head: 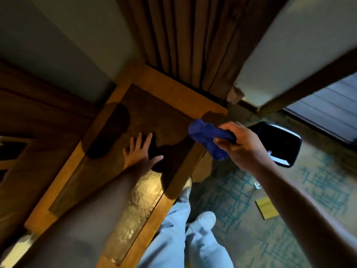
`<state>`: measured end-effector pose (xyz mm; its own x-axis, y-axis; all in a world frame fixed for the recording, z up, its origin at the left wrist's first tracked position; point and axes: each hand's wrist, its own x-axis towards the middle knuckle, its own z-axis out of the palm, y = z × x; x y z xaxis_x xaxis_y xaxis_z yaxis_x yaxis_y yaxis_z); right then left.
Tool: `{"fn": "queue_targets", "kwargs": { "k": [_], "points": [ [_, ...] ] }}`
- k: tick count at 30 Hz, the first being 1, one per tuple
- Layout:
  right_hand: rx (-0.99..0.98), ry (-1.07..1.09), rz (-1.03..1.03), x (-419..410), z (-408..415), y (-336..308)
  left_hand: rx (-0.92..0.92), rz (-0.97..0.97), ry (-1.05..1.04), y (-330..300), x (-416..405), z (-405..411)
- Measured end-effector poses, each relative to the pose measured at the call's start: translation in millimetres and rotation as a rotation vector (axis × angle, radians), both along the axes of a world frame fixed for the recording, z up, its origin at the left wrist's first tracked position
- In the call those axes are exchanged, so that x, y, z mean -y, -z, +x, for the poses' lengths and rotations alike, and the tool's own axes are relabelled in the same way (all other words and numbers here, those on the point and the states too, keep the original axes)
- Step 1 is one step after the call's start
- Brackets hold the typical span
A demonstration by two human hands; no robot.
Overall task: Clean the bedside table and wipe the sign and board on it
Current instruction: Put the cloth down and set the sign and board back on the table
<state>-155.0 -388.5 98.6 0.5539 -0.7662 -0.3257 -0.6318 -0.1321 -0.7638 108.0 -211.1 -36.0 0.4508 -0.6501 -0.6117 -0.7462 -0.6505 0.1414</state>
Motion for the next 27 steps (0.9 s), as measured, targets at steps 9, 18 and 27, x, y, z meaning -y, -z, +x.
{"fn": "queue_targets", "kwargs": {
  "k": [9, 18, 27],
  "points": [
    [-0.047, -0.283, 0.076, 62.4, 114.0, 17.5, 0.119, -0.067, -0.084, 24.5, -22.9, 7.8],
    [-0.105, -0.548, 0.385, 81.2, 229.8, 59.1, 0.098, 0.022, -0.389, 36.8, -39.2, 24.4],
    [-0.172, -1.05, 0.343, 72.0, 285.8, 117.6, -0.004, 0.102, -0.459, 32.8, -23.3, 32.8]
  ]
}}
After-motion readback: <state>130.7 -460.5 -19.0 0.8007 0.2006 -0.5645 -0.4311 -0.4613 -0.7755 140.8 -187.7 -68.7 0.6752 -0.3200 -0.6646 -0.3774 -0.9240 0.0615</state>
